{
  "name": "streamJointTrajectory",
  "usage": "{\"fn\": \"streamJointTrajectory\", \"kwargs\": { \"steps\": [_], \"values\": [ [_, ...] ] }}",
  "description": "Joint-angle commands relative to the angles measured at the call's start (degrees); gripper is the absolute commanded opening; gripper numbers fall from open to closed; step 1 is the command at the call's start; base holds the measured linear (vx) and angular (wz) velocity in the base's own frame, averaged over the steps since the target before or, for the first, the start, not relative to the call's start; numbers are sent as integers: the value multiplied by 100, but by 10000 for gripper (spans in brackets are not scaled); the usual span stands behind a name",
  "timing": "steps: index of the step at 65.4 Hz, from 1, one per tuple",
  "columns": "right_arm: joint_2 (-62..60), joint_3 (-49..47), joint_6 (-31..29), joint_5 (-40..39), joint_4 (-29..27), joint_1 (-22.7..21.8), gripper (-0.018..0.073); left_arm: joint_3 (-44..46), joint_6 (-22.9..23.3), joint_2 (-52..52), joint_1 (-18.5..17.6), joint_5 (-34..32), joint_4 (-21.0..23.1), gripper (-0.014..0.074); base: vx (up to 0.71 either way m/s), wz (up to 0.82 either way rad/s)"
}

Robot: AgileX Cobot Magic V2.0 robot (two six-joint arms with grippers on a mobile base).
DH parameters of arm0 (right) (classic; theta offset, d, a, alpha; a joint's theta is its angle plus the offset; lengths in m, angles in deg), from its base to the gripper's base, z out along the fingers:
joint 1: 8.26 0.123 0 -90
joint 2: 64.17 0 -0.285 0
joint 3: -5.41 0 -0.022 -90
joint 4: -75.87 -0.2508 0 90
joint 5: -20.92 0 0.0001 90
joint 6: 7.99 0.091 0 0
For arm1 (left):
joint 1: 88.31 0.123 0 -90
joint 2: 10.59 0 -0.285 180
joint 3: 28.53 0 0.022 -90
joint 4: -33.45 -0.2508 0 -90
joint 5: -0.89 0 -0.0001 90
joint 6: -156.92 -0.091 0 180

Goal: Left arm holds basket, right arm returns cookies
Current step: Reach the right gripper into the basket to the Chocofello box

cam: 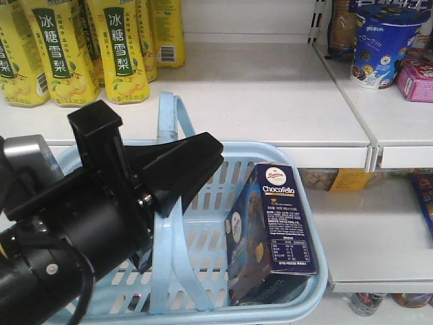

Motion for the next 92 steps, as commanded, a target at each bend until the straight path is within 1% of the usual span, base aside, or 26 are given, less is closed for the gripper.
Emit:
{"fn": "streamJointTrajectory", "kwargs": {
  "steps": [1, 4, 9, 15, 23, 26, 31, 32, 37, 41, 46, 51, 61, 69, 73, 79, 83, 92],
  "values": [
    [436, -577, -555, 390, -844, -42, 664, 185, -25, -130, -42, -473, -258, -8, 0, 0],
    [668, -768, -816, 856, -1212, -42, 664, 185, -25, -130, -42, -473, -258, -8, 0, 0],
    [1062, -1127, -989, 1597, -1635, -42, 662, 185, -25, -130, -42, -473, -258, -8, 0, 0],
    [1410, -1413, -1015, 2198, -1828, -42, 660, 185, -25, -130, -42, -473, -258, -8, 0, 0],
    [1491, -1434, -1098, 2202, -1752, 103, 656, 185, -25, -130, -42, -473, -258, -8, 0, 0],
    [1496, -1434, -1098, 2202, -1712, 278, 654, 185, -25, -130, -42, -473, -258, -8, 0, 0],
    [1534, -1434, -1070, 2202, -1625, 720, 652, 185, -25, -130, -42, -473, -258, -8, 0, 0],
    [1545, -1434, -1029, 2202, -1574, 868, 652, 185, -25, -130, -42, -473, -258, -8, 0, 0],
    [1599, -1434, -635, 2202, -1323, 1431, 650, 185, -25, -130, -42, -473, -258, -8, 0, 0],
    [1628, -1434, -94, 2202, -889, 1885, 648, 185, -25, -130, -42, -473, -258, -8, 0, 0],
    [1639, -1434, 929, 2197, -365, 2435, 646, 185, -25, -130, -42, -473, -258, -8, 0, 0],
    [1639, -1429, 1733, 2117, 154, 2873, 645, 185, -25, -130, -42, -473, -258, -8, 0, 0],
    [1734, -1429, 2907, 1793, 1099, 3831, 638, 185, -25, -130, -42, -473, -258, -8, 0, 0],
    [2024, -1429, 3626, 1528, 1706, 4559, 628, 185, -25, -130, -42, -473, -258, -8, 0, 0],
    [2220, -1429, 3955, 1424, 2025, 4817, 623, 185, -25, -130, -42, -473, -258, -8, 0, 0],
    [2465, -1429, 4279, 1282, 2392, 5127, 611, 185, -25, -130, -42, -473, -258, -8, 0, 0],
    [2572, -1429, 4464, 1197, 2549, 5202, 601, 185, -25, -130, -42, -473, -258, -8, 0, 0],
    [2690, -1429, 4694, 1153, 2785, 5202, 582, 185, -25, -130, -42, -473, -258, -8, 0, 0]
  ]
}}
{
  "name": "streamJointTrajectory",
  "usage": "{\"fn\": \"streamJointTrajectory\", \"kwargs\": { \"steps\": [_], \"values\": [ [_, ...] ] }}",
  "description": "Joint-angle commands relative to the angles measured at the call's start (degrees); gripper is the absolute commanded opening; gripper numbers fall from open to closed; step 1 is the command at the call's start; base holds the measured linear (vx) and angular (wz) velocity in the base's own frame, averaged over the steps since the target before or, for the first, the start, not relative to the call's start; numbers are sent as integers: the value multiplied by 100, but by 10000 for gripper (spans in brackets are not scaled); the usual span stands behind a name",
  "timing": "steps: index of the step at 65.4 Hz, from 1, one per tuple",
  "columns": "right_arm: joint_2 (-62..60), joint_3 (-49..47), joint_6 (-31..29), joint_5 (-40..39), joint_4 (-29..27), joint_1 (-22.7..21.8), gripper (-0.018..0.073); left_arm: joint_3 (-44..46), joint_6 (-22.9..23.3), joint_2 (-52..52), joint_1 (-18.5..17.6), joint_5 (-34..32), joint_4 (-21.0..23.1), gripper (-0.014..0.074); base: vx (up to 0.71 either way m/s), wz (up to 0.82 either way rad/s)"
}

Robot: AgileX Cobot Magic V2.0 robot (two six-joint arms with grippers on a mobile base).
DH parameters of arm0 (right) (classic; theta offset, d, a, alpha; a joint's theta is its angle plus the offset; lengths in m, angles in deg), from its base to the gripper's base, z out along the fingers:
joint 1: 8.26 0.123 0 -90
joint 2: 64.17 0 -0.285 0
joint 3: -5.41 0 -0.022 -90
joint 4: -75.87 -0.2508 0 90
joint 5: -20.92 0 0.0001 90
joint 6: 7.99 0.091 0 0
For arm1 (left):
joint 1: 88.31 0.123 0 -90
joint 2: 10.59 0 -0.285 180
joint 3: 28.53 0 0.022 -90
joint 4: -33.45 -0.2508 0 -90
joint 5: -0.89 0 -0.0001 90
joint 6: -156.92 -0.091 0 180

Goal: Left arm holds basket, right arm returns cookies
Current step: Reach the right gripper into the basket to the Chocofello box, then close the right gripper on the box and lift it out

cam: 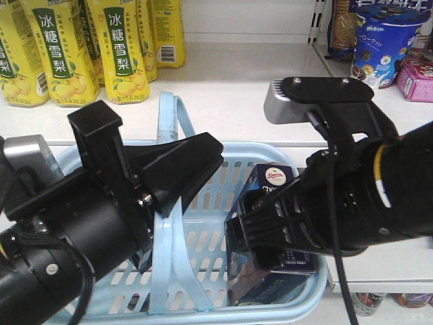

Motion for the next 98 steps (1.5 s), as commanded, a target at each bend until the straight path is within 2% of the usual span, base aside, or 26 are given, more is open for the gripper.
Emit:
{"fn": "streamJointTrajectory", "kwargs": {
  "steps": [1, 11, 46, 66, 81, 98],
  "values": [
    [-40, -155, 189, -335, 340, 4, 582, 185, -25, -130, -42, -473, -258, -8, 0, 0],
    [15, -155, 401, -330, 615, 4, 582, 185, -25, -130, -42, -473, -258, -8, 0, 0],
    [362, -155, 420, -686, 615, 4, 582, 185, -25, -130, -42, -473, -258, -8, 0, 0],
    [614, -155, 415, -585, 639, 4, 569, 185, -25, -130, -42, -473, -258, -8, 0, 0],
    [680, -155, 442, -475, 726, 4, 438, 185, -25, -130, -42, -473, -258, -8, 0, 0],
    [627, -155, 445, -418, 766, 4, 185, 185, -25, -130, -42, -473, -258, -8, 0, 0]
  ]
}}
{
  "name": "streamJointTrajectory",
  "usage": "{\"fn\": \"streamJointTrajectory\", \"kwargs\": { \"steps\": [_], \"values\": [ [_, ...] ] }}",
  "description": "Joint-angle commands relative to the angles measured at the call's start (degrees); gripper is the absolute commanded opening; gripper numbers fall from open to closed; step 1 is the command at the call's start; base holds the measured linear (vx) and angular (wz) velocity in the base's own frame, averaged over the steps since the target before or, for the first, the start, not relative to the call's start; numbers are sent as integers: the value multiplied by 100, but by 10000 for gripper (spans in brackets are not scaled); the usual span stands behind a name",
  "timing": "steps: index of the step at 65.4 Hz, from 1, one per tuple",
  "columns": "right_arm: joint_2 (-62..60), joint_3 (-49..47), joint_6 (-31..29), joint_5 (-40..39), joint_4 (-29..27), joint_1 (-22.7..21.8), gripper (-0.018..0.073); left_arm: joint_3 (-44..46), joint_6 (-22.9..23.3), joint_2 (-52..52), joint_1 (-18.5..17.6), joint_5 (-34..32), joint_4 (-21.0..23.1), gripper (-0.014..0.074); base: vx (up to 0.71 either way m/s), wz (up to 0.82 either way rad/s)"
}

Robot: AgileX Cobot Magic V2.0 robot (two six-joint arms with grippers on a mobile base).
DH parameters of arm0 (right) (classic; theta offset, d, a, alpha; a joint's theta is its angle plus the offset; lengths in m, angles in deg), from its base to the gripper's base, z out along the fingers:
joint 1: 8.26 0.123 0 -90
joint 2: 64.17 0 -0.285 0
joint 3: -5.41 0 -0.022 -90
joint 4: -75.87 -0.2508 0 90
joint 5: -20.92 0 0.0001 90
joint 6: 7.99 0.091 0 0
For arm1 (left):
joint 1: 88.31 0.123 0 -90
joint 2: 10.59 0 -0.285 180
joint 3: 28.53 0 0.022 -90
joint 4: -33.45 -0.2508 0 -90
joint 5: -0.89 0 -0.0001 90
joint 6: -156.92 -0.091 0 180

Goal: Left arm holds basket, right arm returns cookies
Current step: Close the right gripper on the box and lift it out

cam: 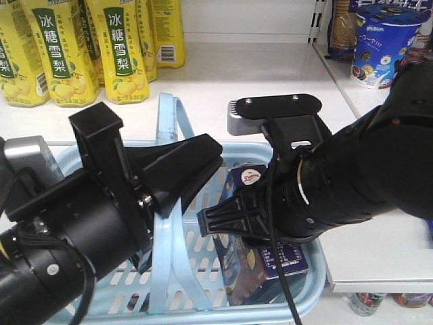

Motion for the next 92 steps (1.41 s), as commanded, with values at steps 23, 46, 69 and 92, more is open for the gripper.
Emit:
{"fn": "streamJointTrajectory", "kwargs": {
  "steps": [23, 46, 69, 92],
  "values": [
    [-620, -160, 7, -214, 289, -1, 130, 204, -25, -130, -42, -477, -258, -8, 0, 0],
    [-1621, -160, -14, -754, 265, -1, 132, 204, -25, -130, -42, -477, -258, -8, 0, 0],
    [-2649, -160, -102, -1480, 538, -1, 132, 204, -25, -130, -42, -477, -258, -8, 0, 0],
    [-2768, -155, 562, -1846, 2147, -8, 132, 204, -25, -130, -42, -477, -258, -8, 0, 0]
  ]
}}
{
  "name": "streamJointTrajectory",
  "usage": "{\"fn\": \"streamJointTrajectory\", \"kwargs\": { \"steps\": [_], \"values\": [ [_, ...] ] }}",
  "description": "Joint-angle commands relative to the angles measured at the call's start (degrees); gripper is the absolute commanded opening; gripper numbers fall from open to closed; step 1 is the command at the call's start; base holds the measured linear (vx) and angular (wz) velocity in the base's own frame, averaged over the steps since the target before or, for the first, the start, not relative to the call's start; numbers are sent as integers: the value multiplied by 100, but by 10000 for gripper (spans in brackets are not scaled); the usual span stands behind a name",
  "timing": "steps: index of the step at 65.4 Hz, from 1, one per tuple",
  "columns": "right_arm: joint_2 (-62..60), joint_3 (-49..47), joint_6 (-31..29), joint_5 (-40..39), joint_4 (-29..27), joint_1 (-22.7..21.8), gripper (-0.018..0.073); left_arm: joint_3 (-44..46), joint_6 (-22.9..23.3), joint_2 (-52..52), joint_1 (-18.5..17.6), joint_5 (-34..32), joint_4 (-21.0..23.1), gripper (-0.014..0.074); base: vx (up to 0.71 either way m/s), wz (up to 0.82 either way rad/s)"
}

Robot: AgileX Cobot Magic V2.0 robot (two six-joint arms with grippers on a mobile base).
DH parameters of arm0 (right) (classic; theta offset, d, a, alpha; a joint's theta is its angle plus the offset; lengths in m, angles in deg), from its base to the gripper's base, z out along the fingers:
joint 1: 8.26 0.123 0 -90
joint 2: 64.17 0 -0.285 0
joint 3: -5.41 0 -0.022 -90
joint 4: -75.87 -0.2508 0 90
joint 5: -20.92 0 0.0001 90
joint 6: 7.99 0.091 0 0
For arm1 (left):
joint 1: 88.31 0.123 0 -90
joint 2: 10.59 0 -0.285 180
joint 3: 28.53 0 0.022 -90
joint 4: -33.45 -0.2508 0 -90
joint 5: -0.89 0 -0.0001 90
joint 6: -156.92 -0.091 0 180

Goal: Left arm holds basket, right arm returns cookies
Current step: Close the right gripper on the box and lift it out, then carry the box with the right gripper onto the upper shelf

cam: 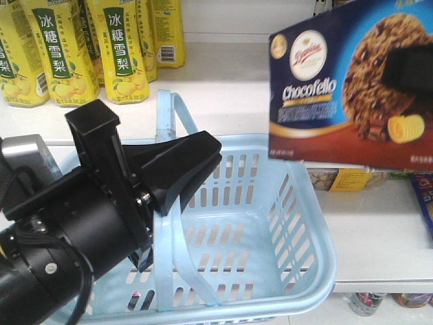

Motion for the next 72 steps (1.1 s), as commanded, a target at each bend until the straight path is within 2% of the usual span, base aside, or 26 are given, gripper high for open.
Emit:
{"fn": "streamJointTrajectory", "kwargs": {
  "steps": [1, 35, 56, 64, 72],
  "values": [
    [47, -155, 285, -647, 768, -8, 132, 204, -25, -130, -42, -426, -258, -8, 0, 0],
    [1306, -155, 1998, -527, 3556, -8, 137, 204, -25, -130, -42, -426, -258, -8, 0, 0],
    [2281, -155, 3359, -612, 5390, -59, 146, 204, -25, -130, -42, -426, -258, -8, 0, 0],
    [2597, -155, 3805, -749, 5718, -333, 153, 204, -25, -130, -42, -426, -258, -8, 0, 0],
    [2835, -155, 4126, -1183, 5726, -745, 164, 204, -25, -130, -42, -426, -258, -8, 0, 0]
  ]
}}
